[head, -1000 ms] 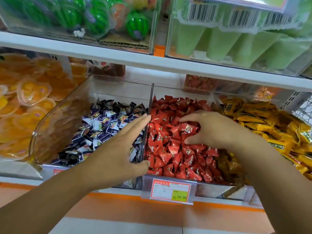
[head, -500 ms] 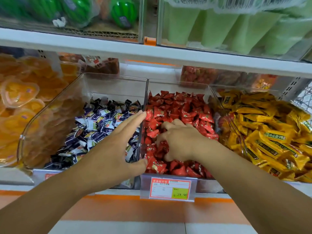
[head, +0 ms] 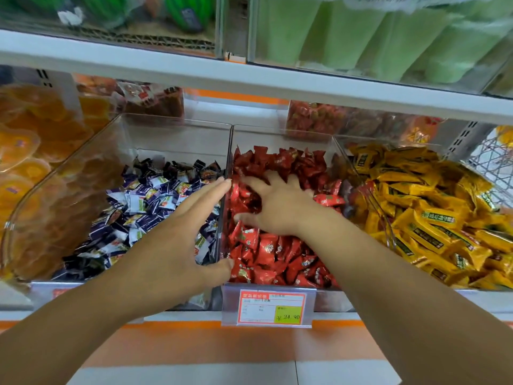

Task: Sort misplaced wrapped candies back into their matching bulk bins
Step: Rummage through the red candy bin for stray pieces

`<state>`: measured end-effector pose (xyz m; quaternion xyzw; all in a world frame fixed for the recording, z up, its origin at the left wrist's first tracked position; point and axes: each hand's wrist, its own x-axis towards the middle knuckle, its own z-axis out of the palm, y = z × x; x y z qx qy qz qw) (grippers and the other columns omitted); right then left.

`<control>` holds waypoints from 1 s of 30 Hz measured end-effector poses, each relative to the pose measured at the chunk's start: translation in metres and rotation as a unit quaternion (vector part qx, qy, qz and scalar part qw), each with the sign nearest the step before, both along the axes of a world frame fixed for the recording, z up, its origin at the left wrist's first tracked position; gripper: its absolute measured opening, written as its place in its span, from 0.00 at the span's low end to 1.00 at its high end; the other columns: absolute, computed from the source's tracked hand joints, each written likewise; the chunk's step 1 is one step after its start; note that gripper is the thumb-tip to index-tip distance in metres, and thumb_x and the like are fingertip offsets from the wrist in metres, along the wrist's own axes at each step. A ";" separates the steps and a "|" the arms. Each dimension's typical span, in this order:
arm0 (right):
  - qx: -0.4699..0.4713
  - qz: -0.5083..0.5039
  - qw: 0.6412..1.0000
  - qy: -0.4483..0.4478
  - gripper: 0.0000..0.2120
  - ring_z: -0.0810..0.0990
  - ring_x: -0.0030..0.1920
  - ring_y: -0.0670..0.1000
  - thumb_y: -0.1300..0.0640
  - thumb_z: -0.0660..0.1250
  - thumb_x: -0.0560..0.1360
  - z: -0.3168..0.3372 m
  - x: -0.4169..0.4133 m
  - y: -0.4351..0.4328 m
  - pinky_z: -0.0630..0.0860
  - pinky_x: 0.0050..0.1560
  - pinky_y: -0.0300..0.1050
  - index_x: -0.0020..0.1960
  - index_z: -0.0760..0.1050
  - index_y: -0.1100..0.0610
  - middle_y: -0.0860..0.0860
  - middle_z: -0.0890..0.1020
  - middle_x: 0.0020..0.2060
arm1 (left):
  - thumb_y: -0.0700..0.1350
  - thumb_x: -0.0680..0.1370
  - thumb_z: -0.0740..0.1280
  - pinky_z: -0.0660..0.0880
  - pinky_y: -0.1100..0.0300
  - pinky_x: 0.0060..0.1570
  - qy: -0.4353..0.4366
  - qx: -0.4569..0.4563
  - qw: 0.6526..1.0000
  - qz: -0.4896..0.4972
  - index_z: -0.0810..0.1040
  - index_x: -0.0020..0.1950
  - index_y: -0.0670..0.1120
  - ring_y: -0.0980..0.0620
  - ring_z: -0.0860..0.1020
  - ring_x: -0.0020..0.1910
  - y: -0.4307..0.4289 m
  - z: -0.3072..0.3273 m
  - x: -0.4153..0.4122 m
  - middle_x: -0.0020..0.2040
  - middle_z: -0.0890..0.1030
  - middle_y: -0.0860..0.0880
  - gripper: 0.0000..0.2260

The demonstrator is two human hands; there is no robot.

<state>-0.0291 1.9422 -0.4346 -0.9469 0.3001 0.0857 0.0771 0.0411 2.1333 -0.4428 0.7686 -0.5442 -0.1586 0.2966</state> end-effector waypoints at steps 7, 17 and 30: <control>0.014 0.104 0.983 0.149 0.27 0.66 0.70 0.55 0.39 0.58 0.78 0.046 -0.018 0.021 0.65 0.63 0.47 0.75 0.62 0.46 0.50 0.65 0.73 | 0.54 0.71 0.72 0.56 0.81 0.52 -0.010 0.009 1.000 -0.004 0.39 0.69 0.76 0.90 0.42 0.55 0.001 0.002 0.000 0.61 0.37 0.86 0.45; 0.013 0.012 0.994 0.108 0.31 0.43 0.76 0.63 0.34 0.52 0.78 -0.005 0.011 0.009 0.50 0.68 0.74 0.76 0.45 0.37 0.46 0.49 0.78 | 0.53 0.71 0.72 0.54 0.75 0.57 0.011 -0.011 1.000 -0.006 0.42 0.71 0.75 0.88 0.43 0.59 0.001 -0.001 0.002 0.67 0.40 0.81 0.44; -0.071 -0.027 0.995 -0.072 0.25 0.59 0.72 0.61 0.42 0.56 0.79 0.008 0.040 -0.024 0.59 0.69 0.63 0.74 0.58 0.43 0.53 0.63 0.73 | 0.53 0.71 0.72 0.52 0.72 0.62 0.002 -0.027 1.000 -0.011 0.42 0.72 0.73 0.85 0.43 0.62 -0.001 -0.003 0.002 0.68 0.41 0.80 0.44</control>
